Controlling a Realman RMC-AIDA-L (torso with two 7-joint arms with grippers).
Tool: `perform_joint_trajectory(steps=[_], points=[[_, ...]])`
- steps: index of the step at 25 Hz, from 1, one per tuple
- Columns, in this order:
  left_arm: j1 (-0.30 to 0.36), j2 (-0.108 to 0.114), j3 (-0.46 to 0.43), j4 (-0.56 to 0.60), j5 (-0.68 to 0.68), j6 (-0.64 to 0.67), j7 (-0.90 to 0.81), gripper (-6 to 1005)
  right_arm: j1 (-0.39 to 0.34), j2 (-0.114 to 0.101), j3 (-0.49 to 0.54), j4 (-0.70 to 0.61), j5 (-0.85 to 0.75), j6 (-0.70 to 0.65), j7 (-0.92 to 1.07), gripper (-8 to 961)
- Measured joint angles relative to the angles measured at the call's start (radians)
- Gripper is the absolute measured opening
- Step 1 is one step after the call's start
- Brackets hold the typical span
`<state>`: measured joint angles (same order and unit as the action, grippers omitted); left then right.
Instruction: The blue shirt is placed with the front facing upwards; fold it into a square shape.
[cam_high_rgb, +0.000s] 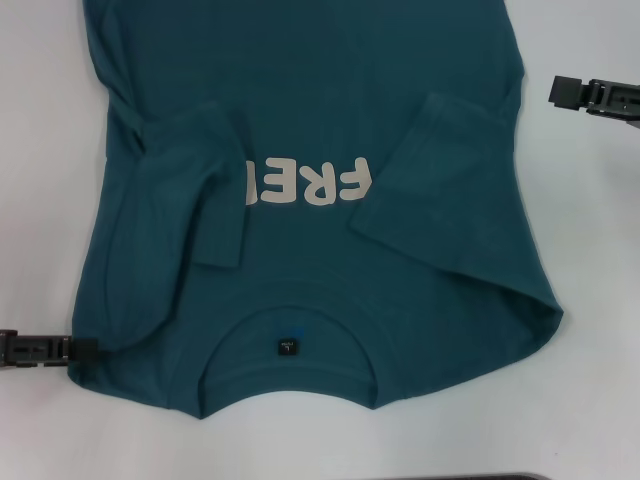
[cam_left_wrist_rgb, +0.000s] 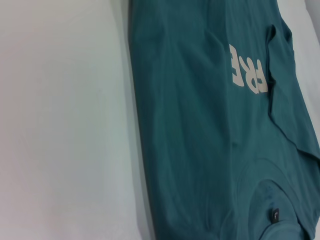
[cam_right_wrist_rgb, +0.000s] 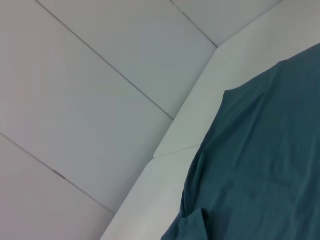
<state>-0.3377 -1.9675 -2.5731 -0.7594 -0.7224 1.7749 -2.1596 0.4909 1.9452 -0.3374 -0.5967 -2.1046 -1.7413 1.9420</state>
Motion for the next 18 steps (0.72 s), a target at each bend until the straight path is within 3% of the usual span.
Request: perform_joint_trajectory(steps=[9,18], points=[[-0.021,-0.009,0.004,0.000,0.003,0.014,0.002,754,-0.001,-0.002,0.001,0.000,0.000,0.000,0.004,549],[-0.070,-0.036,0.015,-0.004,0.003,0.044,0.010,753,-0.003,-0.002,0.002,0.000,0.000,0.000,0.006,549]])
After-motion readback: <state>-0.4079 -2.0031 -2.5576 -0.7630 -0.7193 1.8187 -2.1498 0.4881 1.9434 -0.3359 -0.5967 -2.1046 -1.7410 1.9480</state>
